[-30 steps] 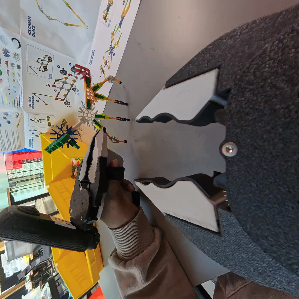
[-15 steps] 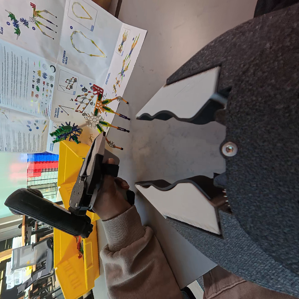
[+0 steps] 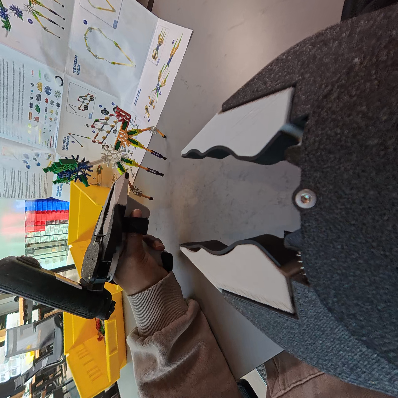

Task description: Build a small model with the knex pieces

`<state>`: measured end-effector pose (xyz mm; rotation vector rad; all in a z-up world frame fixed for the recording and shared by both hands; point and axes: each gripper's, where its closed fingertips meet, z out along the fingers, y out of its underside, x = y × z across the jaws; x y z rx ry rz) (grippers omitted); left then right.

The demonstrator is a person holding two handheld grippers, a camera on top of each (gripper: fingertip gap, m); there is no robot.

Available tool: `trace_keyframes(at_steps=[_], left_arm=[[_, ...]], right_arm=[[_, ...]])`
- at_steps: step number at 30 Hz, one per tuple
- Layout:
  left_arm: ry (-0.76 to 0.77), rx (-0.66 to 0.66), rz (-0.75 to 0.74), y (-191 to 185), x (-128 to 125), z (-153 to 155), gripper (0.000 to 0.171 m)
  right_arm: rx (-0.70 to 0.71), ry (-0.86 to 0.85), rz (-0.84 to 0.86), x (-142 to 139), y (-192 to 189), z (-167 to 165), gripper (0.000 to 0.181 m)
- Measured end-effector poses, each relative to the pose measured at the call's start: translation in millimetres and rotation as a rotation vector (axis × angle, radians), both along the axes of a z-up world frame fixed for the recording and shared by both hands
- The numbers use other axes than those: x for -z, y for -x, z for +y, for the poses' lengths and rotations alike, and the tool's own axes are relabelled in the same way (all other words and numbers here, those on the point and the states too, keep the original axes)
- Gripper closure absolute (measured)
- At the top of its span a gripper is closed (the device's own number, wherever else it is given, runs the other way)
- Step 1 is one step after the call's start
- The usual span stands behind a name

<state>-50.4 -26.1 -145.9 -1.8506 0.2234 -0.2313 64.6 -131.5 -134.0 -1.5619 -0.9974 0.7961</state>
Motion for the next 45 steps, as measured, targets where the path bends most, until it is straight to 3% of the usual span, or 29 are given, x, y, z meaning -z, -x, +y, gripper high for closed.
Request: trace_keyframes(at_steps=[30, 45], left_arm=[[-0.006, -0.018, -0.015, 4.4, -1.0, 0.5, 0.169], [0.029, 0.033, -0.061, -1.0, 6.3, 1.8, 0.168]], right_arm=[[-0.023, 0.05, -0.011, 5.1, 3.5, 1.7, 0.105], [-0.001, 0.026, 0.027, -1.5, -1.9, 1.7, 0.106]])
